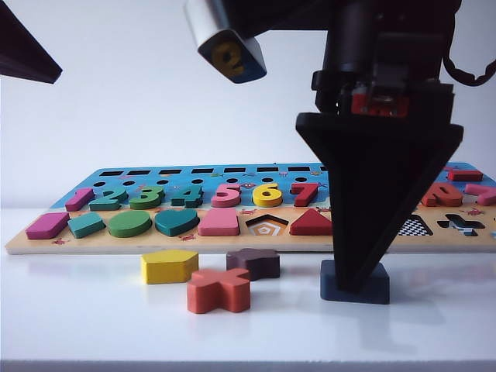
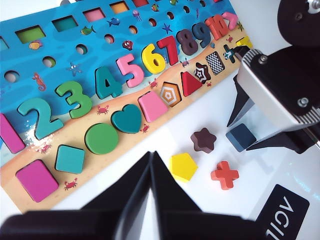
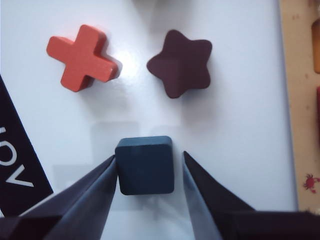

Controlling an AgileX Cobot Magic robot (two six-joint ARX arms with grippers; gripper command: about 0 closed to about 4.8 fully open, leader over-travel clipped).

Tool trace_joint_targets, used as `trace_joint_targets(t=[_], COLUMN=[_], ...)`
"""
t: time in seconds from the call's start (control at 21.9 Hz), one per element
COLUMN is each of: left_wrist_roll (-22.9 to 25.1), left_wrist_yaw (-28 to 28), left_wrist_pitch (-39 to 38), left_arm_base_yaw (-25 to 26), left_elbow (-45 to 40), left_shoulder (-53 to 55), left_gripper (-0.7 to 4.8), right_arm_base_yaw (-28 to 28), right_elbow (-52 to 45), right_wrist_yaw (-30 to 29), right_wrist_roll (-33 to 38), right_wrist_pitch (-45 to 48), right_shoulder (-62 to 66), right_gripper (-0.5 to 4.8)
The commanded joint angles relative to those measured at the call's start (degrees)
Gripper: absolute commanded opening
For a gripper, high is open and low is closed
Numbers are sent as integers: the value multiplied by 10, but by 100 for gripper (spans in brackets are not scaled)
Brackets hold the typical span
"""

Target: Insert the cube into the slot.

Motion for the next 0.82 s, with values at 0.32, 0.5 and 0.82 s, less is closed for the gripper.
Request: trace_joint_targets(t=[0.32,0.5,0.82], left_wrist_roll=[3,3,3], left_wrist_yaw=[1,1,1], left_wrist_pitch=[9,9,9], left_arm_base_yaw=[1,1,1], left_elbow=[0,0,0], left_shoulder=[0,0,0], left_gripper=[9,9,10], right_arm_base_yaw=[-4,-4,-4], right_elbow=[39,67,59], right_wrist_yaw=[17,10,-28], right_wrist_roll=[69,72,52], right_wrist_pitch=[-3,-20,-69], right_shoulder=[-34,-45,-44], right_gripper=[206,241,367])
